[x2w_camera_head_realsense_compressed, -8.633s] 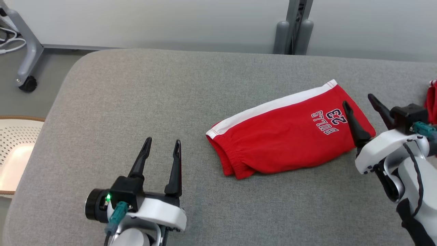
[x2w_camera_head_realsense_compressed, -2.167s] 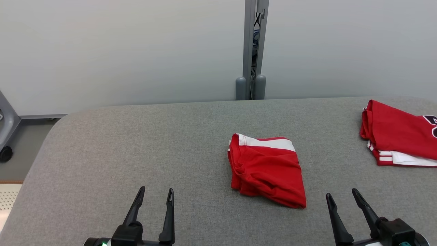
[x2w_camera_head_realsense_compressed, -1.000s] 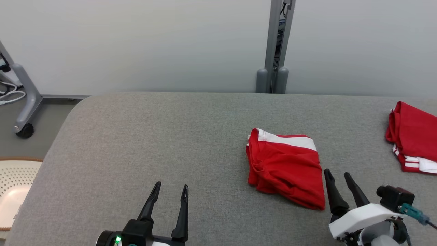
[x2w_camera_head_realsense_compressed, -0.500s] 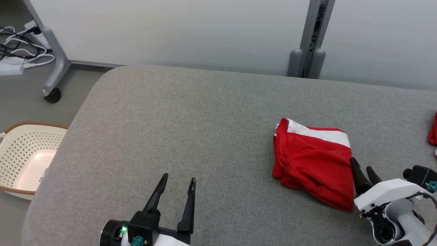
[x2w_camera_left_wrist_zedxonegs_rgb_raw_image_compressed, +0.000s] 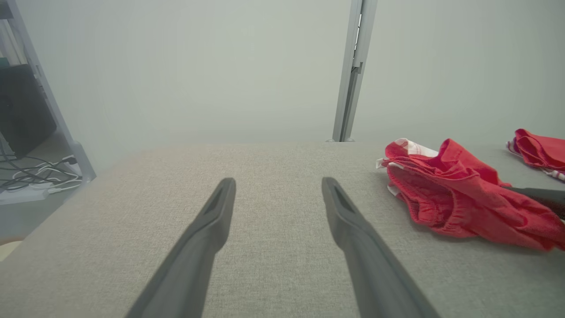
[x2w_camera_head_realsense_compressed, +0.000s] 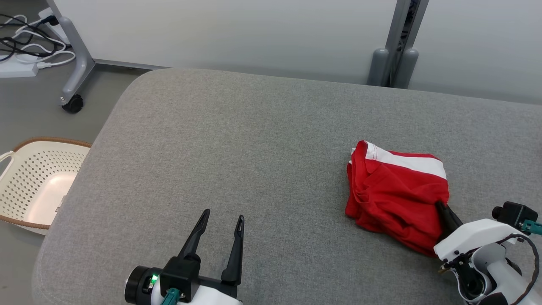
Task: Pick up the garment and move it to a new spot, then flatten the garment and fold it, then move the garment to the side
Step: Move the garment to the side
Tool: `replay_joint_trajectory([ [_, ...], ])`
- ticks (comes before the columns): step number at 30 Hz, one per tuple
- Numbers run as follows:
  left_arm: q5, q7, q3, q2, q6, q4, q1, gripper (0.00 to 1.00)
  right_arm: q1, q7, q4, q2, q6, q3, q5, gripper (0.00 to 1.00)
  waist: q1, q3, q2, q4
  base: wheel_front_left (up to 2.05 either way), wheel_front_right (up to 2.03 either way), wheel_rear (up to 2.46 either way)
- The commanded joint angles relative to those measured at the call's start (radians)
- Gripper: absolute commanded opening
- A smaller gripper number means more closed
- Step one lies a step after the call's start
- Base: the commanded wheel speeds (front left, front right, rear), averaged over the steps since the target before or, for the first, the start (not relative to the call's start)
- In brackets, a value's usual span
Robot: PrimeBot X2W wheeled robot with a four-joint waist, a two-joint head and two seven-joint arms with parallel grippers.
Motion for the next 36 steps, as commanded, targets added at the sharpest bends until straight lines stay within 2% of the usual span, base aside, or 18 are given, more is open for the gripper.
replay_joint_trajectory([
  [1, 0.004, -0.004, 0.001, 0.003, 0.001, 0.001, -0.021, 1.00, -0.007, -0.009, 0.006, -0.007, 0.000, 0.004, 0.004, 0.00, 0.0000, 0.000, 0.0000, -0.002, 0.00, 0.00, 0.00],
  [11, 0.009, -0.004, 0.000, 0.003, 0.002, -0.004, -0.028, 1.00, -0.062, -0.078, -0.016, -0.043, 0.000, 0.089, 0.003, 0.00, 0.0000, 0.023, 0.0000, -0.045, 0.00, 0.00, 0.00],
  [19, 0.029, -0.004, 0.007, 0.003, -0.008, -0.016, -0.052, 1.00, -0.113, -0.114, -0.029, -0.073, 0.000, 0.156, -0.108, 0.00, 0.0000, 0.053, 0.0000, -0.150, 0.00, 0.00, 0.00],
  [25, 0.045, -0.004, 0.009, 0.006, -0.017, -0.028, -0.079, 1.00, -0.118, -0.116, -0.085, -0.063, 0.000, 0.093, -0.213, 0.00, 0.0000, 0.070, 0.0000, -0.249, 0.00, 0.00, 0.00],
  [32, 0.073, -0.004, 0.007, 0.023, -0.025, -0.024, -0.106, 1.00, -0.093, -0.116, -0.148, -0.017, 0.000, 0.027, -0.316, 0.00, 0.0000, 0.093, 0.0000, -0.381, 0.00, 0.00, 0.00],
  [36, 0.079, -0.004, 0.005, 0.028, -0.025, -0.020, -0.114, 1.00, -0.083, -0.116, -0.163, 0.000, 0.000, 0.014, -0.341, 0.00, 0.0000, 0.100, 0.0000, -0.423, 0.00, 0.00, 0.00],
])
